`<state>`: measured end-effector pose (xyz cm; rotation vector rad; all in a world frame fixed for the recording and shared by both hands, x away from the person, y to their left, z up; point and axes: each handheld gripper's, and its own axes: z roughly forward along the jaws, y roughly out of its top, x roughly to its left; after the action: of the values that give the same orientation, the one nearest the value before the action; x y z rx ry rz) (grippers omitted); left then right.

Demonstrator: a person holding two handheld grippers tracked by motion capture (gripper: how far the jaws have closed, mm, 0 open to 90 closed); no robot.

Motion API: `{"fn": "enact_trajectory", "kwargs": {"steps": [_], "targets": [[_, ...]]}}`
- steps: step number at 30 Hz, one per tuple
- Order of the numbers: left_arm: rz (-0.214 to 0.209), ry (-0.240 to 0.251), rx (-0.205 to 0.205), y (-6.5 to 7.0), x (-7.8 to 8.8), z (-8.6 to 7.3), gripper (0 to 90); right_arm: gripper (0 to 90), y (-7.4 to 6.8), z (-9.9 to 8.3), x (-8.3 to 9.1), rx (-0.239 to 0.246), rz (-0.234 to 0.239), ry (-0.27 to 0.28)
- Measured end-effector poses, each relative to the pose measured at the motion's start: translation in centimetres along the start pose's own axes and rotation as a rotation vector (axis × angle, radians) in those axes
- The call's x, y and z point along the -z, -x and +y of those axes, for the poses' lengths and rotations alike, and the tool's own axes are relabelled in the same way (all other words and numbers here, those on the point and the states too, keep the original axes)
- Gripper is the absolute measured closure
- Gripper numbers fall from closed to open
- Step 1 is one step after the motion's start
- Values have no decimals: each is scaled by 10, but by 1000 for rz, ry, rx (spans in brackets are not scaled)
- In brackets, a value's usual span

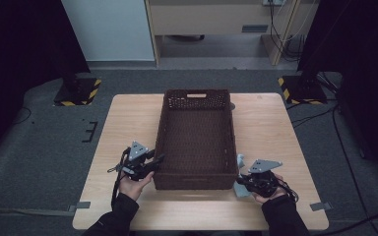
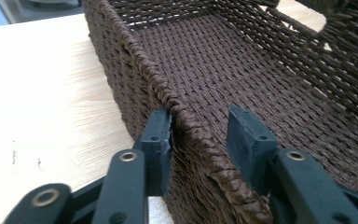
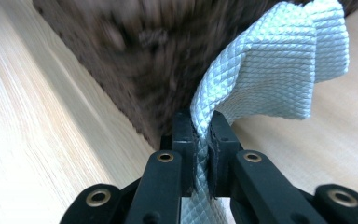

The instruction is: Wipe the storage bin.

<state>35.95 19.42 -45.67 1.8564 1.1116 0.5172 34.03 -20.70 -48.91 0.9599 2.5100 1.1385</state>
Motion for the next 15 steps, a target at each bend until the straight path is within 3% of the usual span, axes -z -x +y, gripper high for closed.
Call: {"fn": "enact_trajectory", "kwargs": {"steps": [3,6,9,12,15], "targets": [[38,3,17,3,0,1,662,844,2,-4,-7,-15,-1,-36],[57,13,41,3,-1,2,688,843,2,-4,-5,-15,-6,-28],[66,16,49,3,-3,3,696,843,3,1,6,-18,-18,34],[79,18,55,5,-5,4,697,844,0,12,28,-22,-41,144],[87,18,57,5,-7,4,697,844,-2,16,33,-17,-57,165]]}}
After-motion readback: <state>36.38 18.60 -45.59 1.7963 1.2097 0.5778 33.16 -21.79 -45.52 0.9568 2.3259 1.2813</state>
